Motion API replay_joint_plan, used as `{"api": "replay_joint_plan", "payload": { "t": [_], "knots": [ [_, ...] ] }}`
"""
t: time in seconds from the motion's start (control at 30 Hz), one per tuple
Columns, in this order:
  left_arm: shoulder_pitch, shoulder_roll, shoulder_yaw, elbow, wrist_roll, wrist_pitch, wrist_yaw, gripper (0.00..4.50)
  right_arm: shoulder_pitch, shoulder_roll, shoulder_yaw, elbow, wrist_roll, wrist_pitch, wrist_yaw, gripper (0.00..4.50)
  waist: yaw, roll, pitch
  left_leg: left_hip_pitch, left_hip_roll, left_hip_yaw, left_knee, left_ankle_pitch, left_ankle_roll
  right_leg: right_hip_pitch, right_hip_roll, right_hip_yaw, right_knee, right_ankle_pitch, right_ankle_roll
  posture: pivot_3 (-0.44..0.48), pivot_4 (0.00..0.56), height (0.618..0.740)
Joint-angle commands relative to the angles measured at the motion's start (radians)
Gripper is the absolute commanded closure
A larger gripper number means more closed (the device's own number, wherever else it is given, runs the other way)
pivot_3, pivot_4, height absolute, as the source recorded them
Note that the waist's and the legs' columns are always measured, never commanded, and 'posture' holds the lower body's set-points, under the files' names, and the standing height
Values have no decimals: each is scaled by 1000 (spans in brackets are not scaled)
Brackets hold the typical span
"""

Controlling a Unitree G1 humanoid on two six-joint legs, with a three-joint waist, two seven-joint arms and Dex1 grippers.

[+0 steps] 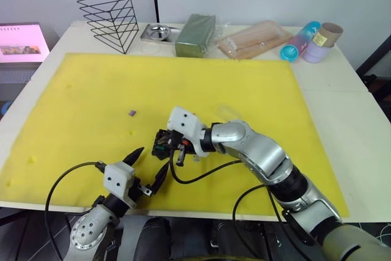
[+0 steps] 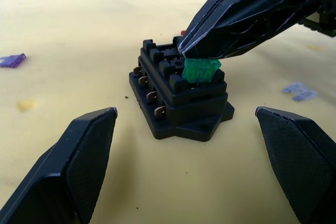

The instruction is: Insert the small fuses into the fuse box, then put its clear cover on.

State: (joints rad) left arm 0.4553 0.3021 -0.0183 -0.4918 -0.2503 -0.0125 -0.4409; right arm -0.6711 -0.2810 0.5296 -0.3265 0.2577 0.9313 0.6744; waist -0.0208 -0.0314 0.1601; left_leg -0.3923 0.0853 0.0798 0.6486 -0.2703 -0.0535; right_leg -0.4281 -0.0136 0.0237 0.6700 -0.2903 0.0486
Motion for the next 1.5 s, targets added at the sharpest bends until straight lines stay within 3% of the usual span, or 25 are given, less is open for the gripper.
{"api": "replay_joint_plan", "payload": {
  "t": [0.03, 0.47, 1.5],
  "knots": [
    [-1, 2, 1, -43, -3, 5, 5, 0, -15, 6, -16, -17, 2, -21, 6, 4449, 0, 0, 0, 0, 0, 0, 0, 0, 0, 0, 0, 0, 0, 0, 0, 0, 150, 740],
    [-3, 0, -10, -76, 1, 34, 17, 0, -27, -2, -54, -42, 47, 3, 40, 4449, 0, 0, 0, 0, 0, 0, 0, 0, 0, 0, 0, 0, 0, 0, 0, 0, 150, 740],
    [16, 2, -5, -102, 6, 60, 23, 0, 27, -23, 28, -15, 11, -4, 27, 4449, 0, 0, 0, 0, 0, 0, 0, 0, 0, 0, 0, 0, 0, 0, 0, 0, 150, 740]
  ]
}}
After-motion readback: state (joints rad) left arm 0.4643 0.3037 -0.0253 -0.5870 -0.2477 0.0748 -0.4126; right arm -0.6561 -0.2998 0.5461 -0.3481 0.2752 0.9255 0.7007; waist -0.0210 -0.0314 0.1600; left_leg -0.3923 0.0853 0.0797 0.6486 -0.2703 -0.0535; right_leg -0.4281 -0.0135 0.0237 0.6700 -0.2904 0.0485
